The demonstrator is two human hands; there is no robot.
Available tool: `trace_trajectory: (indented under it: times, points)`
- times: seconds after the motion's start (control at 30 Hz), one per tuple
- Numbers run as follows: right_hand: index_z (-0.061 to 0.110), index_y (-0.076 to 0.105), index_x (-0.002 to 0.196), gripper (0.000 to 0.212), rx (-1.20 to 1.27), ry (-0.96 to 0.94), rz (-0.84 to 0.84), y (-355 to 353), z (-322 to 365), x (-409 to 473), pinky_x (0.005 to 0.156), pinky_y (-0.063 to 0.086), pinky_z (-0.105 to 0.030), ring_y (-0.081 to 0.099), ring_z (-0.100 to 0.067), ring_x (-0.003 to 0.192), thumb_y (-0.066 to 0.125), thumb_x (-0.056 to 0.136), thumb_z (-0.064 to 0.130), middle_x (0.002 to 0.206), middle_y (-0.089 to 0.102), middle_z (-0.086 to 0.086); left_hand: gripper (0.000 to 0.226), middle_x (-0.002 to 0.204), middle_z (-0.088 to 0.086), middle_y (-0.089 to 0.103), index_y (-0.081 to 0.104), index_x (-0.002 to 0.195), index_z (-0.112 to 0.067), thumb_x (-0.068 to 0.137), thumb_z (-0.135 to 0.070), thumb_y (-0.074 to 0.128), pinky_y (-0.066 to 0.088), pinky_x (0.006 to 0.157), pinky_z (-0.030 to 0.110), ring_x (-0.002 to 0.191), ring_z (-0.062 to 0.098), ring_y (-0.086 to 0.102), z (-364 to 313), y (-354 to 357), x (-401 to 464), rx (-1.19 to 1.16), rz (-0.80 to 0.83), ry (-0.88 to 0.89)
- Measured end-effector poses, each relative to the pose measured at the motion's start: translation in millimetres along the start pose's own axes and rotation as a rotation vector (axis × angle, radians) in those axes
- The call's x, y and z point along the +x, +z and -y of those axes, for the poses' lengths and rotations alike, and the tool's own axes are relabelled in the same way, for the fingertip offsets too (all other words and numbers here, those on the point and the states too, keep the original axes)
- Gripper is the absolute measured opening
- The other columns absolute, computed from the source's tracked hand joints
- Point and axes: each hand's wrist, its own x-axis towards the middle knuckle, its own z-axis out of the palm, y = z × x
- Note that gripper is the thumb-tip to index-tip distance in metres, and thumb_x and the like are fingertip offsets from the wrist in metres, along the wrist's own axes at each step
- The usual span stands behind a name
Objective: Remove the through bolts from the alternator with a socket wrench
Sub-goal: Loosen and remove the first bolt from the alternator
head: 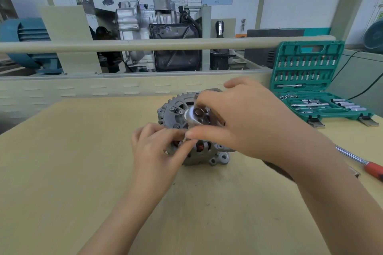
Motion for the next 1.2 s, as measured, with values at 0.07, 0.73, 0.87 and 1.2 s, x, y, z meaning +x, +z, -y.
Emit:
trace_trajectory:
  times: [0.07,0.73,0.87,1.2]
  points:
    - [0.024,0.053,0.100,0.055,-0.020,-0.028,0.013,1.0,1.3,0.2,0.097,0.024,-0.027,0.051,-0.016,0.074,0.018,0.075,0.058,0.069,0.048,0.011,0.006,0.057,-0.023,0.045,0.051,0.068,-0.043,0.068,-0.042,0.057,0.025,0.079,0.011,0.076,-0.009,0.041,0.9,-2.6,-0.8,-0.069,0.045,-0.056]
    - [0.024,0.049,0.121,0.060,0.093,-0.115,-0.014,3.0,-3.2,4.8,0.079,0.016,-0.020,0.048,-0.013,0.095,0.018,0.076,0.047,0.101,0.061,0.010,0.023,0.081,-0.012,0.067,0.067,0.088,-0.032,0.068,-0.037,0.058,0.038,0.076,0.006,0.082,-0.001,0.056,9.3,-18.5,11.5,-0.487,0.403,-0.356]
    - [0.018,0.056,0.092,0.055,0.063,-0.048,-0.038,2.5,-5.3,3.0,0.063,0.019,-0.018,0.049,-0.016,0.069,0.022,0.074,0.057,0.068,0.055,0.007,0.018,0.074,-0.016,0.064,0.067,0.083,-0.037,0.067,-0.041,0.059,0.036,0.075,0.006,0.081,-0.002,0.054,10.9,-17.0,12.6,-0.442,0.371,-0.318]
    - [0.024,0.053,0.104,0.048,0.051,-0.101,0.028,1.0,-8.6,2.1,0.070,0.013,-0.019,0.044,-0.011,0.077,0.020,0.078,0.049,0.082,0.056,0.012,0.015,0.077,-0.018,0.062,0.061,0.081,-0.044,0.068,-0.039,0.059,0.036,0.079,0.012,0.086,0.004,0.052,6.4,-15.8,10.9,-0.343,0.346,-0.226]
